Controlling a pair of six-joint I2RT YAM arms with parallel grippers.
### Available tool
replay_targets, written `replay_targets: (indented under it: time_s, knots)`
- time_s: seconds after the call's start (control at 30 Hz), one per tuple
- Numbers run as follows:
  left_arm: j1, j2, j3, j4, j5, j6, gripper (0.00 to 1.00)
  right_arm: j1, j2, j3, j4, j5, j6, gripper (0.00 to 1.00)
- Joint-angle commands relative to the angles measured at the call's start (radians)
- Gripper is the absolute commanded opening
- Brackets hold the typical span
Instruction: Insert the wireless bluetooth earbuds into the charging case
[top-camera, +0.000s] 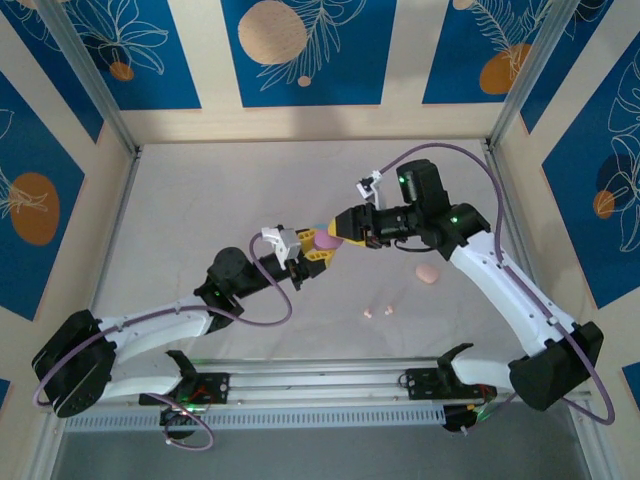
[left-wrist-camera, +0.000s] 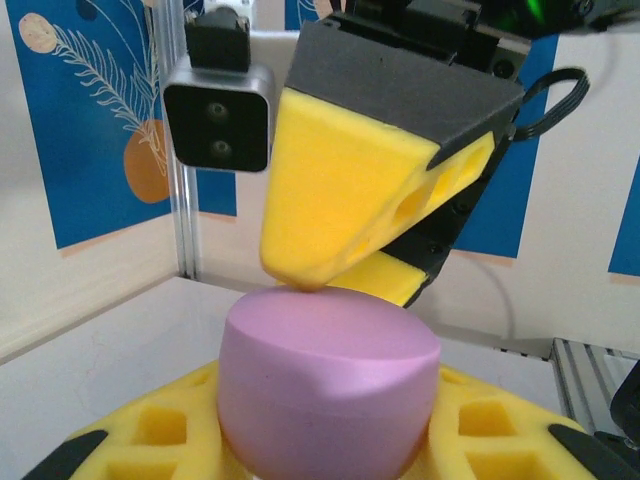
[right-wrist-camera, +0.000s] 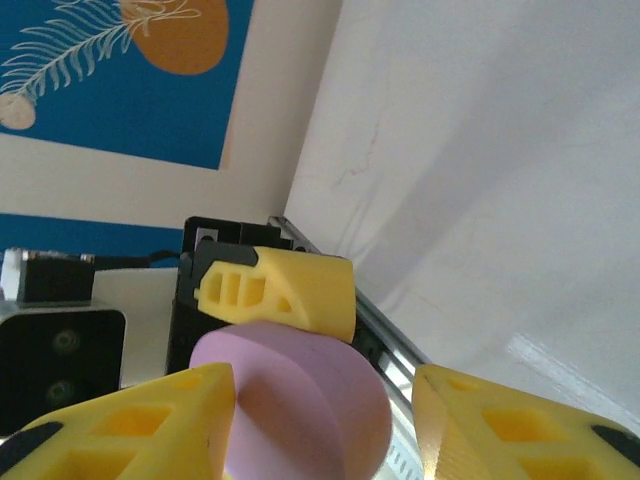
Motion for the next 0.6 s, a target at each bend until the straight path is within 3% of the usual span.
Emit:
replay_targets:
  time_s: [0.0, 0.17, 0.4, 0.57]
  knots:
    - [-0.012, -0.026, 0.033, 0.069, 0.014, -0.026, 0.24, -0.031, -0.029, -0.063, 0.127, -0.179, 0.079, 0.52]
    - [-0.012, -0.023, 0.041, 0.093, 0.021, -0.042, 0.24, -0.049, -0.021, -0.125, 0.249, -0.311, 0.147, 0.51]
    - [-0.013, -0.017, 0.051, 0.09, 0.033, -0.049, 0.25, -0.04, 0.006, -0.152, 0.331, -0.386, 0.194, 0.5]
    - [-0.011, -0.017, 0.054, 0.081, 0.035, -0.046, 0.26, -0.041, 0.012, -0.159, 0.353, -0.387, 0.205, 0.38]
